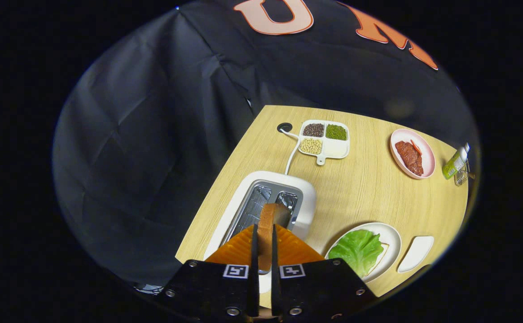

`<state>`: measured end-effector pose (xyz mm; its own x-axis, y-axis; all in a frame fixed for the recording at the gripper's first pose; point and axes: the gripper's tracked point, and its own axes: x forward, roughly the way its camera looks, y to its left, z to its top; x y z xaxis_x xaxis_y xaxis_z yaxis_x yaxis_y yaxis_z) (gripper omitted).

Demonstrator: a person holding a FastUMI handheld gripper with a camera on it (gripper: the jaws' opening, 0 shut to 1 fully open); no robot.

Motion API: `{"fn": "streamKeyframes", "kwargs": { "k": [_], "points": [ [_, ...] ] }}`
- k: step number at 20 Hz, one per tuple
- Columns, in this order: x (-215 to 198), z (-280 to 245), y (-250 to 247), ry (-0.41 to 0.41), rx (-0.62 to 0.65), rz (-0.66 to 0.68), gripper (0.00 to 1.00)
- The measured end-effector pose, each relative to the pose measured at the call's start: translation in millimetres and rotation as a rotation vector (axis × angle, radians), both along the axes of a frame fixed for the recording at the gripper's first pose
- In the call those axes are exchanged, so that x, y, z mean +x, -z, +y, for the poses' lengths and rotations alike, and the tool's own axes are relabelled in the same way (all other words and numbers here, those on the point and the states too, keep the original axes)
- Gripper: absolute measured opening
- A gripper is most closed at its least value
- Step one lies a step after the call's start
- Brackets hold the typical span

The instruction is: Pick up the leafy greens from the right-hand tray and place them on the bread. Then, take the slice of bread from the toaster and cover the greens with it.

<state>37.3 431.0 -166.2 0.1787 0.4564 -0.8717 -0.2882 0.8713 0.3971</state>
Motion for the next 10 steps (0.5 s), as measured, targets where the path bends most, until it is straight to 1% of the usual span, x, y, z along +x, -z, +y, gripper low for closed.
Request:
{"fn": "streamKeyframes", "kwargs": {
  "k": [5, 10],
  "points": [
    [9, -17, -37, 0.047, 0.114, -0.051, 0.1],
    [8, -53, -68, 0.091, 0.224, -0.101, 0.1]
  ]
}}
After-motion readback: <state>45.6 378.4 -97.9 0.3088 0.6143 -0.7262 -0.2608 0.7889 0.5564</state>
